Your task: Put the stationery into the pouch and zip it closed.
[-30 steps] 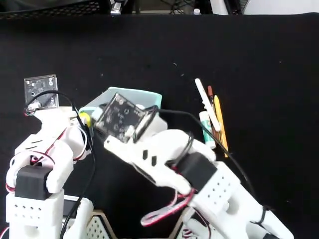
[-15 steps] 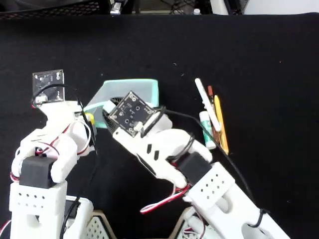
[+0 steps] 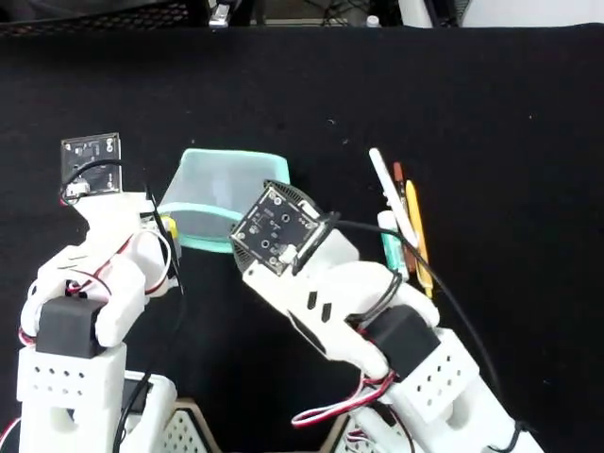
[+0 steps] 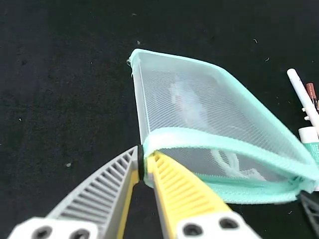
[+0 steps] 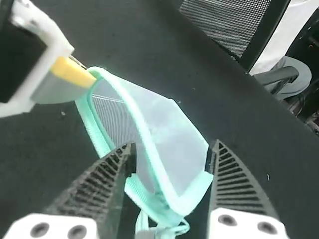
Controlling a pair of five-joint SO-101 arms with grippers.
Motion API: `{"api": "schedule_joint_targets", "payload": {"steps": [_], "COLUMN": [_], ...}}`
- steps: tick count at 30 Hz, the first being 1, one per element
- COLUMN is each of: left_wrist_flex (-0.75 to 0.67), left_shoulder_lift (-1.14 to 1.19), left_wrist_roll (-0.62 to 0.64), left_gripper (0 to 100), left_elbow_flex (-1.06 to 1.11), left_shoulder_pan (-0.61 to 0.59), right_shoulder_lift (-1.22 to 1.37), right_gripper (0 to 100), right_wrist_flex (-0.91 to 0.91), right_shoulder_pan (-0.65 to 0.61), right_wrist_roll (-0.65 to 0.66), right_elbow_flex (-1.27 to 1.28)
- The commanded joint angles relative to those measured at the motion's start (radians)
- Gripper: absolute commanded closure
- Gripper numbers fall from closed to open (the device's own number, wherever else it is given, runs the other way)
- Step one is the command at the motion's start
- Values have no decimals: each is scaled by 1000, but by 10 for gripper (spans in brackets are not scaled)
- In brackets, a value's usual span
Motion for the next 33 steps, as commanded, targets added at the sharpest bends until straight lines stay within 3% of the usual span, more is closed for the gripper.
{"api": "schedule_joint_targets", "payload": {"steps": [1, 9, 15, 22, 25, 28, 33], "left_wrist_flex": [3, 3, 3, 3, 3, 5, 5], "left_shoulder_lift": [-9, -9, -9, -9, -9, -9, -9], "left_wrist_roll": [2, 2, 2, 2, 2, 2, 2], "left_gripper": [968, 968, 968, 968, 968, 968, 967], "left_elbow_flex": [-38, -38, -38, -38, -38, -38, -42], "left_shoulder_pan": [-1, 2, -2, 2, -2, -4, -4], "right_shoulder_lift": [-22, -42, 56, 285, 386, 437, 380], "right_gripper": [773, 771, 708, 741, 816, 995, 987], "right_wrist_flex": [5, 114, -37, -92, -123, -124, -41], "right_shoulder_pan": [-8, -6, 25, 26, 49, 112, 157], "right_wrist_roll": [11, 11, 5, 12, 12, 12, 15], "right_elbow_flex": [-64, -53, 42, -54, -104, -179, -277]}}
